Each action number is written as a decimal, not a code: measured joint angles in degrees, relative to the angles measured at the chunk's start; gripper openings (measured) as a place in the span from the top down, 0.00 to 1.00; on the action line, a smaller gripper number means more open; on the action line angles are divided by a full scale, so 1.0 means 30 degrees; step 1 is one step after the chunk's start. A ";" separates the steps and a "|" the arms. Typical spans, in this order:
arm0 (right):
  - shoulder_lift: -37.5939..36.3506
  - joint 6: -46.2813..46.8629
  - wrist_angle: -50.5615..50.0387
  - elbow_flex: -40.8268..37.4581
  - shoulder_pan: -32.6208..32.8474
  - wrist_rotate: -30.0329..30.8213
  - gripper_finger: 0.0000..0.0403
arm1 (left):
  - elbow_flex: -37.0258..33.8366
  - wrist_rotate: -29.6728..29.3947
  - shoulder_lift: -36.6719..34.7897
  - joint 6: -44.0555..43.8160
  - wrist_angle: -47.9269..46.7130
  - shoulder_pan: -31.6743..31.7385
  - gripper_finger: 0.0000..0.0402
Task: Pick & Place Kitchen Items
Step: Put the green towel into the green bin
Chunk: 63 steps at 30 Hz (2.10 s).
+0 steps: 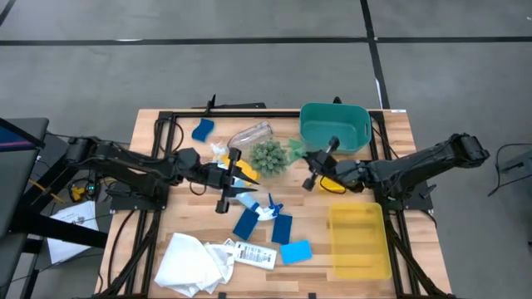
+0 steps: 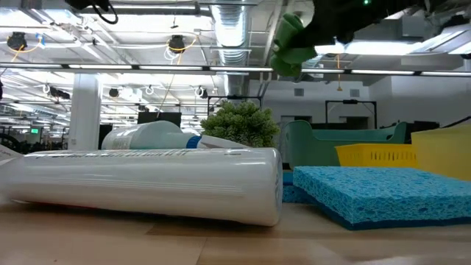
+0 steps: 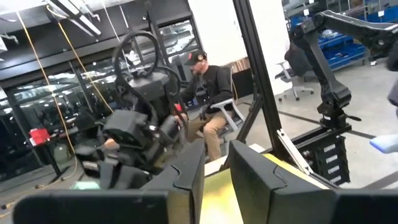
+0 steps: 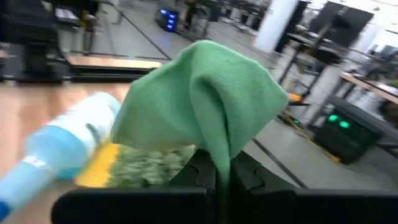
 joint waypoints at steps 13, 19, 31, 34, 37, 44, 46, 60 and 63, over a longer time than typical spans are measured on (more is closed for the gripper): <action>-0.2820 0.2219 -0.1867 -0.2852 -0.4215 0.0239 0.99 | -0.0128 -0.0163 -0.0147 0.0000 0.0018 0.0007 0.82; -0.3744 0.3860 -0.2793 -0.3796 -0.6967 -0.1300 0.99 | -0.0128 -0.0190 -0.0147 0.0000 0.0018 0.0015 0.82; -0.4466 0.5943 -0.5684 -0.4365 -1.0332 -0.2198 0.99 | -0.0121 -0.0243 -0.0147 0.0000 -0.0004 0.0015 0.82; -0.4466 0.6016 -0.6483 -0.4365 -1.0953 -0.2198 0.99 | -0.0114 -0.0250 -0.0147 0.0000 -0.0018 0.0015 0.82; -0.4475 0.6019 -0.7125 -0.4365 -1.1440 -0.2218 0.99 | -0.0114 -0.0250 -0.0147 0.0000 -0.0033 0.0015 0.82; -0.5333 0.6079 -0.8704 -0.4365 -1.2622 -0.2230 0.99 | -0.0106 -0.0257 -0.0147 0.0000 -0.0280 0.0015 0.82; -0.5696 0.6391 -0.9244 -0.4365 -1.2925 -0.2230 0.99 | -0.0106 -0.0324 -0.0147 0.0000 -0.0348 0.0015 0.82; -0.7302 0.7199 -1.1551 -0.4359 -1.4510 -0.3254 0.99 | -0.0106 -0.0394 -0.0147 0.0002 -0.0333 0.0015 0.82; -0.7307 0.7207 -1.1628 -0.4365 -1.4729 -0.3249 0.99 | -0.0106 -0.0396 -0.0147 0.0000 -0.0332 0.0015 0.82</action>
